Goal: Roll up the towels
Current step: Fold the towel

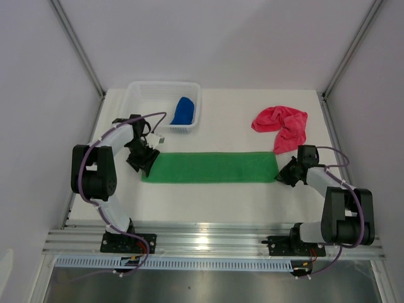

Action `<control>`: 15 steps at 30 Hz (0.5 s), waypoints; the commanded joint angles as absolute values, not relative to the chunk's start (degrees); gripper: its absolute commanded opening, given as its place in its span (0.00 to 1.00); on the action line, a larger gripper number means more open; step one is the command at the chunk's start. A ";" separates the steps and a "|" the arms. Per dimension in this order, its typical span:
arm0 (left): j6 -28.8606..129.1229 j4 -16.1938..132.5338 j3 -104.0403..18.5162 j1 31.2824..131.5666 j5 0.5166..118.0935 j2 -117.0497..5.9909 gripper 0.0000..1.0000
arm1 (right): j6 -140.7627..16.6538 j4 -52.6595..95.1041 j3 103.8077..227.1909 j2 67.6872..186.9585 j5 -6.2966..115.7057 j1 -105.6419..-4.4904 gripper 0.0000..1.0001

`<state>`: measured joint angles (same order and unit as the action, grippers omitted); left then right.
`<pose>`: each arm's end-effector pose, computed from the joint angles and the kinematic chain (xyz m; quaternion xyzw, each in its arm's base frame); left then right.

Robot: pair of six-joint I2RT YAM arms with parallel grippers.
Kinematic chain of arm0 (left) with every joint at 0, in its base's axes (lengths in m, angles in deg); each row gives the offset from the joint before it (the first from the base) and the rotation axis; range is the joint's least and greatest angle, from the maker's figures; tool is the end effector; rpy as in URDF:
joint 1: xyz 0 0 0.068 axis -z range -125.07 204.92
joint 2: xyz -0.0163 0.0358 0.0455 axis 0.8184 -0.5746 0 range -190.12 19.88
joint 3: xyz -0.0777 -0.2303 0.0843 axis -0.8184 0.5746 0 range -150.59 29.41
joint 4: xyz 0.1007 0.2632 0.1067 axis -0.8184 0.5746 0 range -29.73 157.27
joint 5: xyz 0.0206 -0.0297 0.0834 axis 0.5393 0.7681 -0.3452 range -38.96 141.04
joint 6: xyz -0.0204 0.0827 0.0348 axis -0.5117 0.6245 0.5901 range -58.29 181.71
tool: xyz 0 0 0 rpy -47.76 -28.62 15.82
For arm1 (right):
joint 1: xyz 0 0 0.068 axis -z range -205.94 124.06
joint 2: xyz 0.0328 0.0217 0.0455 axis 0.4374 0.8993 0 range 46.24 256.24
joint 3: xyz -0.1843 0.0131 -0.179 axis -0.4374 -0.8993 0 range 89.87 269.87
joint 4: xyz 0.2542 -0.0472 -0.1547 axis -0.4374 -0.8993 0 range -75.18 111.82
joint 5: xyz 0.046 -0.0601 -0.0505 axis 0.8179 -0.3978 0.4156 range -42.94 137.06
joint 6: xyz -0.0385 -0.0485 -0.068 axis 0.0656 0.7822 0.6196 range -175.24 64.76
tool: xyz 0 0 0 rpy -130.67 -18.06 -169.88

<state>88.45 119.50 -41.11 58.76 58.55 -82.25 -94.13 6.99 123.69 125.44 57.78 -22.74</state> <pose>0.3442 -0.0339 0.1006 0.2626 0.9627 -0.0656 0.0058 0.2956 -0.0013 0.0601 0.3231 0.9066 0.1644 0.2160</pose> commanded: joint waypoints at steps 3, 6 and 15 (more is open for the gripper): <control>87.11 120.65 -43.19 58.70 60.36 -81.02 0.57 | -89.96 -0.84 126.07 119.55 51.64 -20.76 0.00; 86.85 121.36 -44.59 58.70 61.41 -80.85 0.57 | -87.06 -6.47 128.53 115.08 50.14 -18.83 0.00; 85.27 122.50 -45.65 59.14 65.28 -81.55 0.57 | -76.70 -17.20 135.91 107.76 49.34 -10.90 0.00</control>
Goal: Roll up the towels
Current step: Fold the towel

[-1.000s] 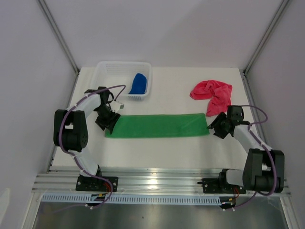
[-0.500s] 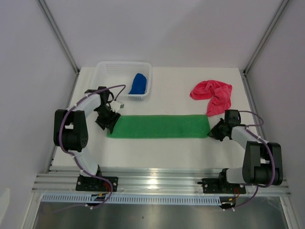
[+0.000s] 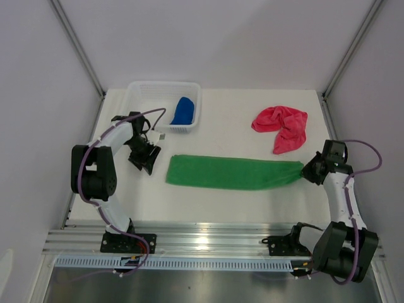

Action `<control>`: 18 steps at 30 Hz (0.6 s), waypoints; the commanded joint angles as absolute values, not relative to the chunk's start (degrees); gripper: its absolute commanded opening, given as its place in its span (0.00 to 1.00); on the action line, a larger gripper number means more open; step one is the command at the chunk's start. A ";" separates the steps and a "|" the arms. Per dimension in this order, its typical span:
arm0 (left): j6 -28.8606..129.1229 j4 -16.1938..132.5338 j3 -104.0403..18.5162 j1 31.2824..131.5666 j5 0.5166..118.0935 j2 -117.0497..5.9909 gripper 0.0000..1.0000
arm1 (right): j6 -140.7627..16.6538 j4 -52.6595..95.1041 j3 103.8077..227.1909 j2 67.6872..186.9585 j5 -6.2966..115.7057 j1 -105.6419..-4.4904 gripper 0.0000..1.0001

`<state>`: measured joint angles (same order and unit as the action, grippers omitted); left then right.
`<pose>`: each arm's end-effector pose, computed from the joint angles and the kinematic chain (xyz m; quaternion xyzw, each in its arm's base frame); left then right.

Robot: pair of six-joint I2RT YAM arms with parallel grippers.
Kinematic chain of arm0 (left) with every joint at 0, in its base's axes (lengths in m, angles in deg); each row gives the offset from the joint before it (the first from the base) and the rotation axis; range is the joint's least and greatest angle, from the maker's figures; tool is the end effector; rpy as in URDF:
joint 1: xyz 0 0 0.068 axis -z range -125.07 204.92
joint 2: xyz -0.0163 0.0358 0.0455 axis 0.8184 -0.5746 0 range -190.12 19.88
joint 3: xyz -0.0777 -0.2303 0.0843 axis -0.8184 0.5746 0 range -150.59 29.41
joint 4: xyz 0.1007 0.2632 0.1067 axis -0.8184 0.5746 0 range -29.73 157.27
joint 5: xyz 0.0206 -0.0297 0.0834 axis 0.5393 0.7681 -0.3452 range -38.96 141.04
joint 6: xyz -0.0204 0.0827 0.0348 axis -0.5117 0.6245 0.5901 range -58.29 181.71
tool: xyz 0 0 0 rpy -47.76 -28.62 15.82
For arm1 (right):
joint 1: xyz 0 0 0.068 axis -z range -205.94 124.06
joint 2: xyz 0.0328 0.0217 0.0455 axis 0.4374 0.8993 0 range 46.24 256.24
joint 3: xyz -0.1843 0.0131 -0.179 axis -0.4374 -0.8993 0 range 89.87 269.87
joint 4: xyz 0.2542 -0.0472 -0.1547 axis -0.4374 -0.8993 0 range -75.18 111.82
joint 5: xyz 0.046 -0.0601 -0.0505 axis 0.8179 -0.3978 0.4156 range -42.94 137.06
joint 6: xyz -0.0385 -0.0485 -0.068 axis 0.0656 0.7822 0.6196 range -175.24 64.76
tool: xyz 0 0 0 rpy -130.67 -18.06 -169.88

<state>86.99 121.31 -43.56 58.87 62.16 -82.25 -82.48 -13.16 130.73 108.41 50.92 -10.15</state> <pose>0.3496 -0.0400 0.1133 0.2509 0.9632 -0.0955 0.0162 0.2714 -0.0711 0.1542 0.3417 0.8934 0.0610 0.2852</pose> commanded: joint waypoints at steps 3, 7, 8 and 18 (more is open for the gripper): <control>84.13 122.50 -45.92 59.32 69.22 -82.34 0.57 | -75.90 -18.17 142.58 113.97 46.02 -21.16 0.00; 82.19 122.15 -46.09 59.76 73.54 -83.31 0.57 | -75.71 -17.21 150.23 121.73 41.18 -39.18 0.00; 82.10 122.06 -46.09 59.85 74.15 -83.39 0.57 | -76.41 -16.60 151.55 123.13 40.74 -42.08 0.00; 80.08 120.92 -45.04 60.46 80.22 -85.68 0.53 | -84.76 -8.69 170.89 143.53 41.96 -66.97 0.00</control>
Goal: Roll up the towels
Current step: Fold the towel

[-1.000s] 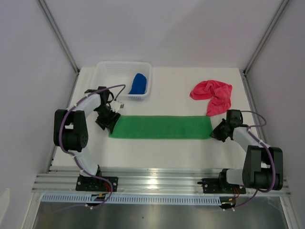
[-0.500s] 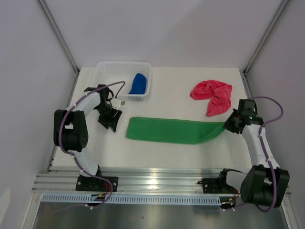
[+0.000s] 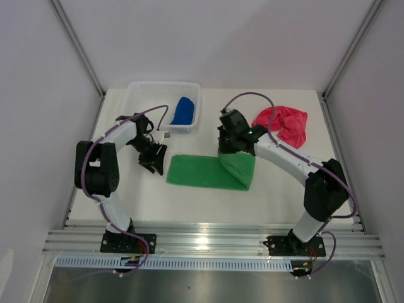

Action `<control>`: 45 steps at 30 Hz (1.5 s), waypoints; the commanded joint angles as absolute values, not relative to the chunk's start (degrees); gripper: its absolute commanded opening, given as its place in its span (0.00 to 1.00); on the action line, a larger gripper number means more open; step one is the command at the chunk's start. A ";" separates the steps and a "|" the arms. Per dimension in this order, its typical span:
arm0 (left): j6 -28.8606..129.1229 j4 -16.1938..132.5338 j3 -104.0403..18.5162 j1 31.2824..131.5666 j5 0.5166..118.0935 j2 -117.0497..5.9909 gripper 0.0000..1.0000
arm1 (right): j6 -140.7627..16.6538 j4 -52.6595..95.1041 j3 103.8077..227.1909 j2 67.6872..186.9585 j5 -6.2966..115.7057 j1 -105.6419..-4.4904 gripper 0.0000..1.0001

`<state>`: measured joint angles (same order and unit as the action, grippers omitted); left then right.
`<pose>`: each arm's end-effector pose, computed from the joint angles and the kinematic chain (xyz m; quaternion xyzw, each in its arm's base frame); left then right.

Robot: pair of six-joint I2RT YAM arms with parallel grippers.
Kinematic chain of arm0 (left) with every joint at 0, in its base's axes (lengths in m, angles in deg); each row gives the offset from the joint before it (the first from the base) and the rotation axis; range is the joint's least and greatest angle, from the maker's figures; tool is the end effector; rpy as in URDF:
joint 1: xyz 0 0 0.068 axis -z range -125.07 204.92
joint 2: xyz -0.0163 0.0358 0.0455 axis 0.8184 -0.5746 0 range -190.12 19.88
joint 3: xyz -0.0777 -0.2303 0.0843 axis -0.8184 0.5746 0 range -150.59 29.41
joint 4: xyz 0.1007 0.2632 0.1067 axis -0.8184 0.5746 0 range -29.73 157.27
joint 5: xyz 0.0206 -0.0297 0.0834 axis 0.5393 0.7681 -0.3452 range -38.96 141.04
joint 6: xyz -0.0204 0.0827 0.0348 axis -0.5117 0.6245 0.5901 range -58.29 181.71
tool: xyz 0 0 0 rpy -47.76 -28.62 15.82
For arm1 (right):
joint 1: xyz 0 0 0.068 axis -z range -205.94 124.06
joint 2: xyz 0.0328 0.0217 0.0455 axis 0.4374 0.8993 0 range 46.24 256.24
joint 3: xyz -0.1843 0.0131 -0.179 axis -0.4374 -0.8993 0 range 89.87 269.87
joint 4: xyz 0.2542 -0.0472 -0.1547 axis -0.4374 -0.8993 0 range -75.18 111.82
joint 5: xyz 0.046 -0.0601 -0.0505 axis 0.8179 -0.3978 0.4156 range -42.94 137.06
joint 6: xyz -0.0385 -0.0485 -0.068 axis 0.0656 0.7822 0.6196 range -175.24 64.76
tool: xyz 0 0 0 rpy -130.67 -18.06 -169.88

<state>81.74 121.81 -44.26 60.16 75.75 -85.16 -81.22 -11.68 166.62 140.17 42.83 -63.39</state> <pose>0.3485 -0.0666 0.1058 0.2083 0.9541 -0.2153 0.0030 0.3438 0.2555 0.2124 -0.0817 0.9376 0.1472 0.3043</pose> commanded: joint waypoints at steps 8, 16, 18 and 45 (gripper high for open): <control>79.64 119.34 -43.89 60.81 83.91 -87.96 0.50 | -91.89 1.51 174.40 152.40 45.57 -72.78 0.00; 78.50 117.93 -43.98 62.57 87.43 -90.68 0.49 | -93.82 3.62 177.14 155.14 42.06 -77.88 0.00; 78.50 118.19 -44.33 62.83 88.39 -91.30 0.49 | -93.39 4.50 176.62 154.96 42.05 -78.93 0.00; 79.02 120.92 -45.39 58.89 86.47 -86.57 0.48 | -85.48 11.98 176.44 163.22 62.44 -83.16 0.33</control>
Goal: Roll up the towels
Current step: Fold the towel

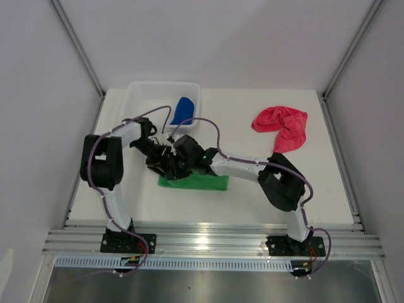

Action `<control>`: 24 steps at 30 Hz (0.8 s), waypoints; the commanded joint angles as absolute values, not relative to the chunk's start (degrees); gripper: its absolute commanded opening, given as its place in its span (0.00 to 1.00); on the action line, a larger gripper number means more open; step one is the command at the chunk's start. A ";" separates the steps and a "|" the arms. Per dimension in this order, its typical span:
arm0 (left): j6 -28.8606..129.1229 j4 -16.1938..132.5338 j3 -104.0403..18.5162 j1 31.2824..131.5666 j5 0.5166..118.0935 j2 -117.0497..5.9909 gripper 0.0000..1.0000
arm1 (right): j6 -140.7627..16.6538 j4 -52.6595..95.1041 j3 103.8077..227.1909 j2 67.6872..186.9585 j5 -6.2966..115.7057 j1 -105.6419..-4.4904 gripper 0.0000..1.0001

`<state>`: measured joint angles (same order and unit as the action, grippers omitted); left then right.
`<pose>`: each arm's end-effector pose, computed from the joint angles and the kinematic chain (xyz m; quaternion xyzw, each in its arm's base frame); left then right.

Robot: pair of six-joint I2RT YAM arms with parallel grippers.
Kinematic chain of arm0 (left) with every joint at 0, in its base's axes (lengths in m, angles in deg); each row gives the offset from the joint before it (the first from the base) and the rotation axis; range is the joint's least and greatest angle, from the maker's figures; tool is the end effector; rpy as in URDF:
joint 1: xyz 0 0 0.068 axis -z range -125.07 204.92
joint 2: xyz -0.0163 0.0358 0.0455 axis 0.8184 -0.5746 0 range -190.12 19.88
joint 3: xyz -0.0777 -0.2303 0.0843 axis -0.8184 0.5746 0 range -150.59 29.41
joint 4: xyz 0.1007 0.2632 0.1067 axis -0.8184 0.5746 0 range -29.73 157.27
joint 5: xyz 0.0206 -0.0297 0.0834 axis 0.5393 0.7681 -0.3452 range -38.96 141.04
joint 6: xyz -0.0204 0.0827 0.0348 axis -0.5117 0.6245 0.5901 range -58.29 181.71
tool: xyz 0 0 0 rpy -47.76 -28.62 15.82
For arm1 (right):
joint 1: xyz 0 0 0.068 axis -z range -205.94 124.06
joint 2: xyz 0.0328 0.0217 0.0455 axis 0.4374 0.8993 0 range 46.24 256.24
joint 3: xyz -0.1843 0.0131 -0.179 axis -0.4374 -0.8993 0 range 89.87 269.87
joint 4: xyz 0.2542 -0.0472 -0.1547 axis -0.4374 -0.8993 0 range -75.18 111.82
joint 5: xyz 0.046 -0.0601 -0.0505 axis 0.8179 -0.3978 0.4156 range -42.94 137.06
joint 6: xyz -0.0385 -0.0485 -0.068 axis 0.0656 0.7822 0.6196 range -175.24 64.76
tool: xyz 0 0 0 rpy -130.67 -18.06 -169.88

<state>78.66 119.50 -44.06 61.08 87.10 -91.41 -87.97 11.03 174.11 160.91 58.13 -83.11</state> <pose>0.3490 -0.0865 0.0761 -0.1714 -0.9337 0.3130 0.0291 0.2677 0.4440 0.1429 -0.2308 0.8775 0.3526 0.2288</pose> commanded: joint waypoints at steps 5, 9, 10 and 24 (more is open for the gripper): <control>80.69 123.37 -45.39 57.56 80.41 -82.53 0.52 | -82.58 12.06 176.17 162.44 64.81 -83.33 0.57; 80.78 121.28 -46.00 56.68 75.92 -79.27 0.54 | -79.94 11.27 176.26 157.26 63.25 -82.90 0.59; 80.78 120.31 -45.92 56.77 75.57 -78.83 0.55 | -79.76 11.18 175.83 155.59 62.28 -82.20 0.60; 81.22 121.09 -56.98 65.11 74.07 -93.15 0.54 | -87.58 4.23 146.84 135.19 47.33 -65.42 0.39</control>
